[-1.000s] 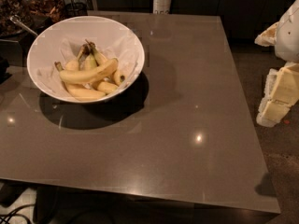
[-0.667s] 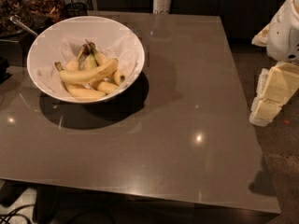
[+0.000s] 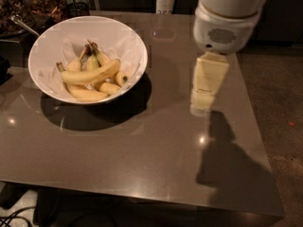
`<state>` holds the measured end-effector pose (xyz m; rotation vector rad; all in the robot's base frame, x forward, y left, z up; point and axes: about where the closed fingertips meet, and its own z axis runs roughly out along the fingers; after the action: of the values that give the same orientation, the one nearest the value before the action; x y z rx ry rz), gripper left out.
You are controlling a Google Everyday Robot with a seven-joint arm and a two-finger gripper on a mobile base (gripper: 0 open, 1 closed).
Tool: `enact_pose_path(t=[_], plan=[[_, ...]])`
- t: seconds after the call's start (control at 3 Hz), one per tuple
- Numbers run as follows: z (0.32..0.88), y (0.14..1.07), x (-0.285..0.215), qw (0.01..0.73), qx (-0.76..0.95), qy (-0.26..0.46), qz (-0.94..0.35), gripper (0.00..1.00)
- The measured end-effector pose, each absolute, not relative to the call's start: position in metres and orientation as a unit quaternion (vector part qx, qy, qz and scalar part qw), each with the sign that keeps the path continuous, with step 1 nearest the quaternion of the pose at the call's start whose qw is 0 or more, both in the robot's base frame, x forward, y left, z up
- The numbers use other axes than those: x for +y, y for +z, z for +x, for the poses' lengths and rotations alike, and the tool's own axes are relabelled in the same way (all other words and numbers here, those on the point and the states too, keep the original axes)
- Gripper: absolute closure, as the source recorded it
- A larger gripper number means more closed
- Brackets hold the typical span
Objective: Pick banana from white bowl
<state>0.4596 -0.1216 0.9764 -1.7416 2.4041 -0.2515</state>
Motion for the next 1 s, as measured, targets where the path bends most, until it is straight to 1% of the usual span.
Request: enact_pose_path(t=[0.33, 0.67, 1.0], plan=[[0.48, 0.981, -0.071, 0.089, 0.796, -0.088, -0.592, 0.0], [0.486, 0.985, -0.061, 0.111, 0.791, -0.088, -0.595, 0.0], [0.493, 0.994, -0.033, 0.136, 0.769, -0.087, -0.618, 0.0]])
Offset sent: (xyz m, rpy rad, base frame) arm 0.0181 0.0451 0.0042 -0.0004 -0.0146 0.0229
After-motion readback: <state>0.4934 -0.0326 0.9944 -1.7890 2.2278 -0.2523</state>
